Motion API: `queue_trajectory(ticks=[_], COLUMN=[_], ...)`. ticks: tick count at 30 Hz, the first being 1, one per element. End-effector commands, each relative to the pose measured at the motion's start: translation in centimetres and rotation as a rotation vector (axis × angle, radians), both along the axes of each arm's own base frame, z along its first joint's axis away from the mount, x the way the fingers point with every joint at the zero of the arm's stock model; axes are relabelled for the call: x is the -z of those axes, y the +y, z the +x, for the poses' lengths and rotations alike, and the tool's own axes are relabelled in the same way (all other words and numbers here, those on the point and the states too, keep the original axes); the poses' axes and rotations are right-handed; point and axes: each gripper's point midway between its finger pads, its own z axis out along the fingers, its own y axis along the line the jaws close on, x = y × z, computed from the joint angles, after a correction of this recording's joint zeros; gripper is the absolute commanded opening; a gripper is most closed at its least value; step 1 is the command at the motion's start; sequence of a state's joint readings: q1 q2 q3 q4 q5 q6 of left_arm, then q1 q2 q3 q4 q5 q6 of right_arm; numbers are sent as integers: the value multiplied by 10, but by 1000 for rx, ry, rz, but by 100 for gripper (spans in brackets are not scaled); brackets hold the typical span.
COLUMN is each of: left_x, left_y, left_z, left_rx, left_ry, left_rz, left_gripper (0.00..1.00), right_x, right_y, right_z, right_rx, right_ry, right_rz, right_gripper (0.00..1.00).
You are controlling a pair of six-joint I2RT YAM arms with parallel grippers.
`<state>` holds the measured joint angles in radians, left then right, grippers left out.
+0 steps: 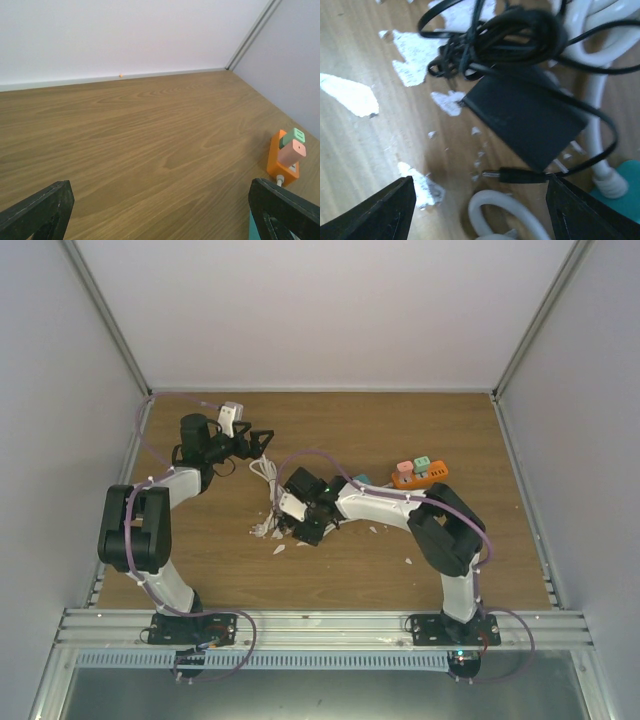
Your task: Insert the plug
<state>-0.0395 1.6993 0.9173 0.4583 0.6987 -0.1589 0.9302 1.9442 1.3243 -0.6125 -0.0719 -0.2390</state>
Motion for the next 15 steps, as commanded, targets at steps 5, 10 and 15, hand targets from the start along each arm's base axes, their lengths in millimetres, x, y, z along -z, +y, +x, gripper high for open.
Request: queue_trajectory(ticks=[5, 10, 15], left_x=[-11, -9, -10], left_y=[-7, -7, -7], left_z=[6, 6, 5], left_rx=[28, 30, 32], left_ry=[-56, -55, -60], left_rz=[10, 14, 18], left_gripper=[99, 99, 99], right_x=[-11, -3, 2], right_y=[19, 29, 38], right_z=[22, 22, 29], right_rx=[-60, -100, -116], right_ry=[-162, -134, -127], right_rz=[-11, -11, -21], right_gripper=[73, 71, 70])
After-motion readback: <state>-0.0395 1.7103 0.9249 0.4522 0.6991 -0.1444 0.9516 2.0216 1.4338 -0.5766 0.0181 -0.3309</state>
